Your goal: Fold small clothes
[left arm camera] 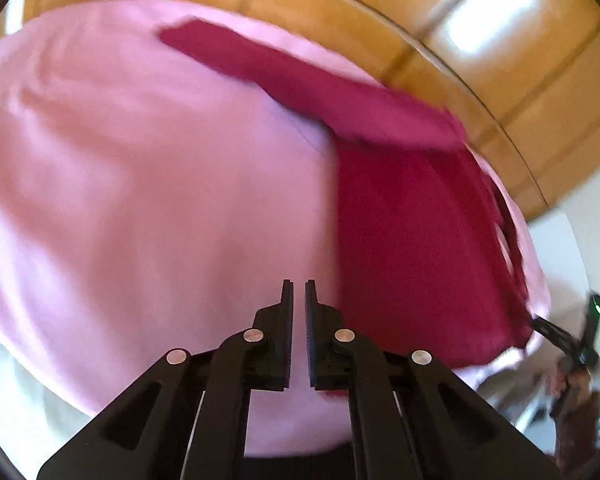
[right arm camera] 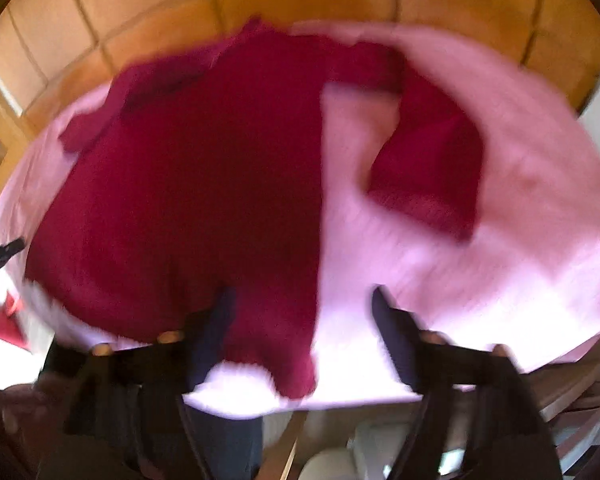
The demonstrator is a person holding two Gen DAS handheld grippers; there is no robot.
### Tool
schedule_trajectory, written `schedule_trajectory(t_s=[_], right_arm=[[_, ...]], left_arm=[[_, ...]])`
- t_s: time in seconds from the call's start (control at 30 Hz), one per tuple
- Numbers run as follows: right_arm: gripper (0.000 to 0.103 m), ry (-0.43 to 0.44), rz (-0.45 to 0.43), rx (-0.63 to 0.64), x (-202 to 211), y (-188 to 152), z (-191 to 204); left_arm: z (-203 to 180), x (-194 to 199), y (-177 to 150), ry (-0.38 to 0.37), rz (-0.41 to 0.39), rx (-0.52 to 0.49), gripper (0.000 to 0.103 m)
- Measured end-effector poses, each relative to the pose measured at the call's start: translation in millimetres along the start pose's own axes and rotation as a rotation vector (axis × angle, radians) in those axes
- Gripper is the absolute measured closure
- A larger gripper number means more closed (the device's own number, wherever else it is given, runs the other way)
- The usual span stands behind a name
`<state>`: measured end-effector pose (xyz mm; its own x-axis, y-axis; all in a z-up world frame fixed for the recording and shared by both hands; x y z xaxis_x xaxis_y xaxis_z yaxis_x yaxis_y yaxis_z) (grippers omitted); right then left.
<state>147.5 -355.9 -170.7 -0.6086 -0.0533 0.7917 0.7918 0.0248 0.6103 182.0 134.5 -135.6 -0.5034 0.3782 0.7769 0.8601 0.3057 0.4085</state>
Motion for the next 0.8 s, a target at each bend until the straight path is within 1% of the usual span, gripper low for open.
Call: schedule_trajectory(t_s=[0.03,0.07,0.1,0.17,0.2,0.23,0.3,0.33,0.43,0.5,0.57,0.63,0.67,0.7,0.73,0.8], right_arm=[[0.029,-0.003,-0.030,0.003,5.5,6.8,4.6],[0.028,-0.003,-0.054,0.007,7.4,13.1,7.9],[0.027,0.009,-0.073,0.014,9.0,18.7,12.9],[0.025,0.061,-0.103,0.046,4.5,27.7,39.0],[0.023,0.092,-0.115,0.077,-0.7,33.3,59.4],[0.023,0.118,-0.118,0.102,-5.8,36.5,75.9],[0.023,0.168,-0.113,0.143,-16.0,45.0,108.5],[0.023,0.201,-0.107,0.170,-26.8,48.7,132.3],[0.023,0.247,-0.092,0.241,-49.3,50.7,176.7],[0.023,0.275,-0.085,0.272,-60.2,49.6,199.3],[0.023,0.281,-0.093,0.295,-71.8,52.5,213.1],[0.023,0.285,-0.087,0.313,-82.9,52.4,225.7],[0.023,0.284,-0.079,0.318,-86.8,51.3,225.9],[0.022,0.282,-0.071,0.324,-91.7,53.1,230.5],[0.022,0.276,-0.060,0.329,-99.2,53.2,234.6],[0.020,0.282,-0.046,0.318,-106.2,48.5,233.0]], left_arm=[[6.5,2.2,13.6,0.031,-0.031,0.003,0.100],[18.0,3.8,32.3,0.074,-0.067,0.018,0.100],[28.6,6.4,46.3,0.102,-0.091,0.042,0.100],[48.9,11.0,82.3,0.142,-0.157,0.099,0.098],[56.9,11.2,100.2,0.166,-0.188,0.116,0.080],[64.4,10.3,119.0,0.192,-0.216,0.135,0.055],[72.9,10.9,149.1,0.230,-0.267,0.155,0.040],[75.0,8.4,165.7,0.250,-0.287,0.153,0.038],[77.7,-11.3,205.1,0.326,-0.287,0.115,0.037],[80.8,-27.8,226.7,0.384,-0.278,0.075,0.037],[86.1,-48.9,248.0,0.431,-0.263,0.044,0.037],[91.9,-63.4,263.1,0.476,-0.259,0.038,0.036],[92.4,-70.0,266.9,0.483,-0.252,0.030,0.032],[96.0,-75.2,272.2,0.502,-0.245,0.023,0.020],[101.1,-83.1,280.2,0.541,-0.247,0.006,0.014],[109.1,-95.4,287.8,0.577,-0.231,-0.009,0.014]])
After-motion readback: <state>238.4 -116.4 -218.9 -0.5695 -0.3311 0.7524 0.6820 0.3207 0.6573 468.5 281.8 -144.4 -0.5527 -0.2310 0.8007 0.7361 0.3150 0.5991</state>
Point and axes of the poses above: each gripper's, at about its wrist camera, not at the fingertips, and x roughly against the way its jaws point, z to its left, y to its top, the point moved 10 cm from there along -x, roughly the way its jaws point, and after that the axes turned 8 degrees about x, right-handed, at the moved point
